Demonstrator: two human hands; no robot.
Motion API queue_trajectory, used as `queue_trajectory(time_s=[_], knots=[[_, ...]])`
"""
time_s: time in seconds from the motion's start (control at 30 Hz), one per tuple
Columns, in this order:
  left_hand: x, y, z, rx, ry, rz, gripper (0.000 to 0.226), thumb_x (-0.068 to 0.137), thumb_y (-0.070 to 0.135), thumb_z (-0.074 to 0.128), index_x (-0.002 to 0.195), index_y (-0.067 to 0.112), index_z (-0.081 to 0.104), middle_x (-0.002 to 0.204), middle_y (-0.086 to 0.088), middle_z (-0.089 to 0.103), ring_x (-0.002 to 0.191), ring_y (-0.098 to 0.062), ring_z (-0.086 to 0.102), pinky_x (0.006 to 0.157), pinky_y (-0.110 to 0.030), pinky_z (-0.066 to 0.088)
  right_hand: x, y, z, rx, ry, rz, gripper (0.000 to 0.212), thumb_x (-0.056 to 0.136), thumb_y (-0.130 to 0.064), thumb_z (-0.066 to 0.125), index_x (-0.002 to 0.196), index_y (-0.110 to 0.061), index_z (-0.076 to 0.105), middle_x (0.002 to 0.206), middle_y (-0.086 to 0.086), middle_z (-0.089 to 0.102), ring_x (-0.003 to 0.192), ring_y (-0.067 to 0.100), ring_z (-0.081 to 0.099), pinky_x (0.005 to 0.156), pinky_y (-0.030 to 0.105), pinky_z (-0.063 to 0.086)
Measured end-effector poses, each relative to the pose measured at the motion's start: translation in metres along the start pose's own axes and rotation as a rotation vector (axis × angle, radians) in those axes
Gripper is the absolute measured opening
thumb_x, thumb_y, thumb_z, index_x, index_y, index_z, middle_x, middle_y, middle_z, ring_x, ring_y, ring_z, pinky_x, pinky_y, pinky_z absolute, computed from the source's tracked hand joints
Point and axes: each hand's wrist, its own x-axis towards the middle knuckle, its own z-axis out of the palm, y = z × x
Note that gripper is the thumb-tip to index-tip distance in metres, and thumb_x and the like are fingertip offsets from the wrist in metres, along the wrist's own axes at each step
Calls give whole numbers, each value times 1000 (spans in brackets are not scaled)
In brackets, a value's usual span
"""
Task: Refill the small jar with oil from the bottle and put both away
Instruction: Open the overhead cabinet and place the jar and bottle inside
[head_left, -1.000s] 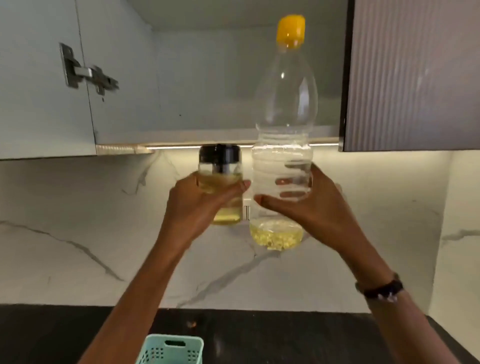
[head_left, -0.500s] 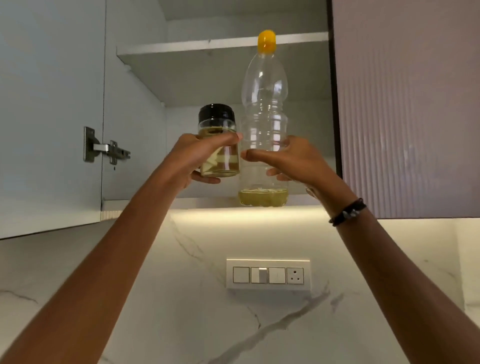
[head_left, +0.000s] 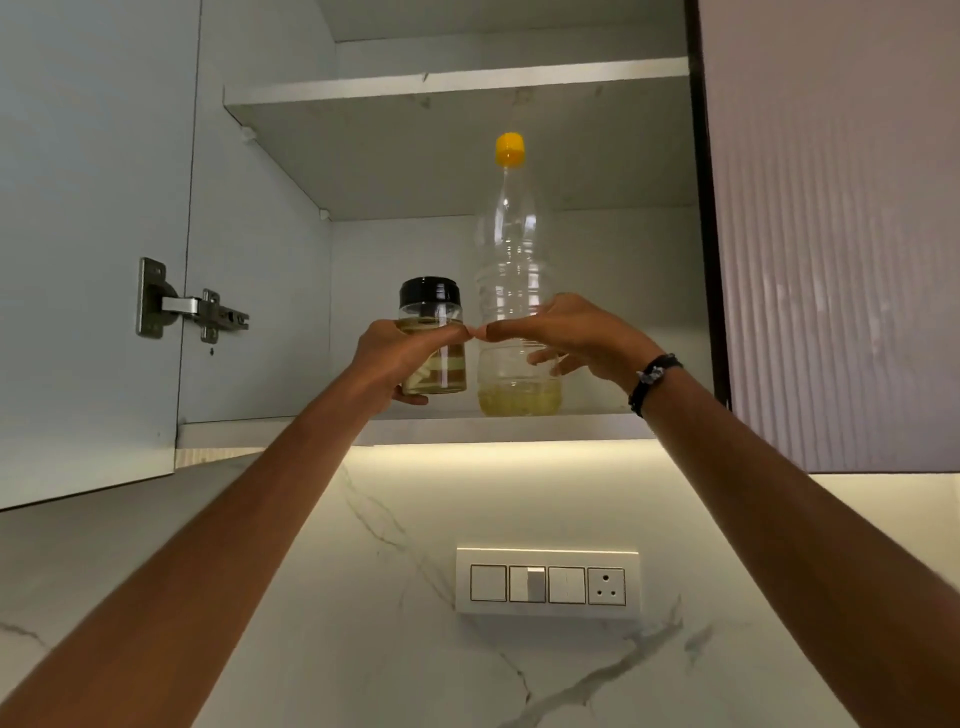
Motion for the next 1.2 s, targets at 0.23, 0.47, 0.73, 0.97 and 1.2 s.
queue_trajectory(time_s=[0.23,0.47,0.73,0.97,1.2], knots=[[26,-17,3,46,66,-12,49,68,43,81,107,18,64,96,-6,70,82,-21,69,71,-36,59,47,0,3,-45,-211,249,90,75,-40,76,145,-5,31,141,22,42,123,38,49,96,57,46],[34,-28,-3,48,103,6,51,68,42,82,109,20,62,102,-7,69,91,-24,68,78,-40,59,83,6,15,-61,-245,395,98,77,-31,75,149,-2,15,148,27,30,133,42,38,101,54,42],[33,-30,-4,54,66,-1,53,68,42,82,112,19,63,103,-7,69,91,-24,68,79,-40,58,98,27,22,-288,-217,451,75,79,-30,76,131,12,42,126,24,57,113,34,60,100,42,47],[36,-29,-3,55,8,-87,56,67,40,83,112,14,62,103,-9,68,91,-25,67,76,-38,57,100,32,35,-569,20,232,31,77,-30,79,69,-10,56,79,8,69,96,27,68,92,41,52],[49,-25,3,90,-66,-219,35,71,30,83,92,15,60,91,-6,66,73,-14,63,54,-26,48,106,34,29,-603,187,94,27,86,-22,66,108,-7,64,114,11,64,107,27,62,93,39,50]])
